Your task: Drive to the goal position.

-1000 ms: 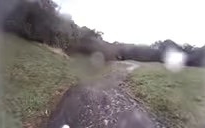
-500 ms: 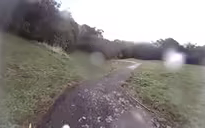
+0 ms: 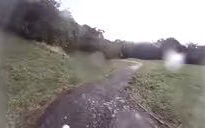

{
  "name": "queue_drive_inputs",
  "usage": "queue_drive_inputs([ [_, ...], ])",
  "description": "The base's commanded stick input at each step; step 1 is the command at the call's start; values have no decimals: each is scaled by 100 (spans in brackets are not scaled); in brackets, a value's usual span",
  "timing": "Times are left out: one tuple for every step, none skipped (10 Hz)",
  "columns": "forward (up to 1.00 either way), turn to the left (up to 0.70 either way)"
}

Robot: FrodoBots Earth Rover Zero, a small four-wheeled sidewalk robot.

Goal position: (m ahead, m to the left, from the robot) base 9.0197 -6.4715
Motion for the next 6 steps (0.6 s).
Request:
queue_drive_inputs([
  [70, 0],
  [70, 0],
  [70, -6],
  [70, -14],
  [70, -22],
  [70, -29],
])
